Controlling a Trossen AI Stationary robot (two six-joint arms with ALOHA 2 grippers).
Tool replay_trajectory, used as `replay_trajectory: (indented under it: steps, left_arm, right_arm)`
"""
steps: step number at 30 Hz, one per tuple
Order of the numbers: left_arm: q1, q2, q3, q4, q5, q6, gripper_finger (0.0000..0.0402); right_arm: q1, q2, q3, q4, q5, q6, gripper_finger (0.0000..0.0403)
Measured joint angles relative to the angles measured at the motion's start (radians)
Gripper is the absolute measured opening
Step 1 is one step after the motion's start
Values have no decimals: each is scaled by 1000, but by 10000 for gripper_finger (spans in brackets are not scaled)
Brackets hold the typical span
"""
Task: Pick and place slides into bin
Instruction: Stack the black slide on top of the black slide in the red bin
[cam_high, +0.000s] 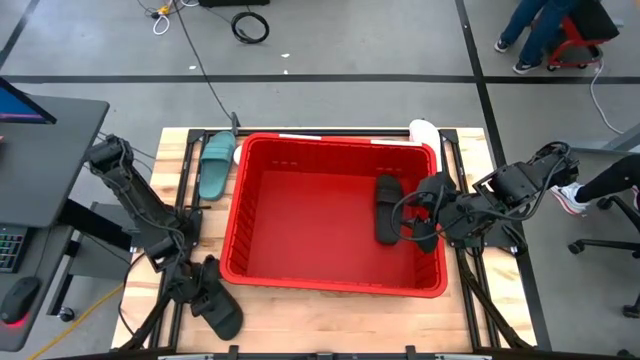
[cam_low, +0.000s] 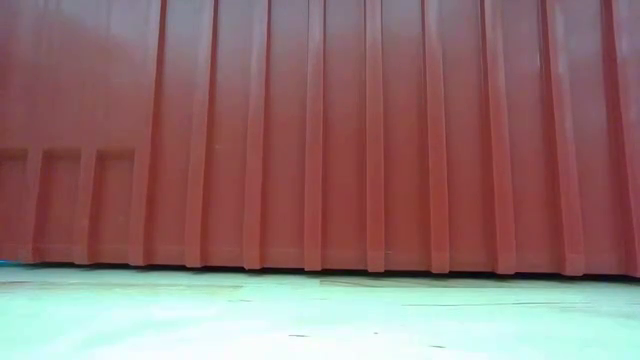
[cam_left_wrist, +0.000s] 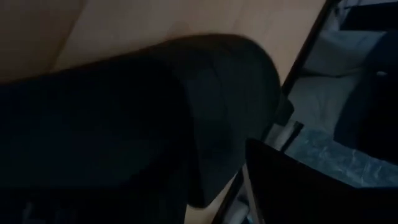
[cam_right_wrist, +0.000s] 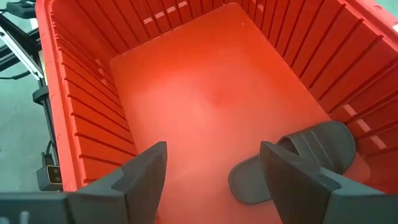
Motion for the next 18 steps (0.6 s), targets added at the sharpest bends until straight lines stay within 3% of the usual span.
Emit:
replay_trajectory:
  steps: [11,18]
  left_arm:
    - [-34,172,1,193,-14,-40,107]
    - [-34,168,0,350,42,-106,15]
  right_arm:
    - [0,0,0,0,0,-32,263]
    - [0,0,0,0,0,-56,263]
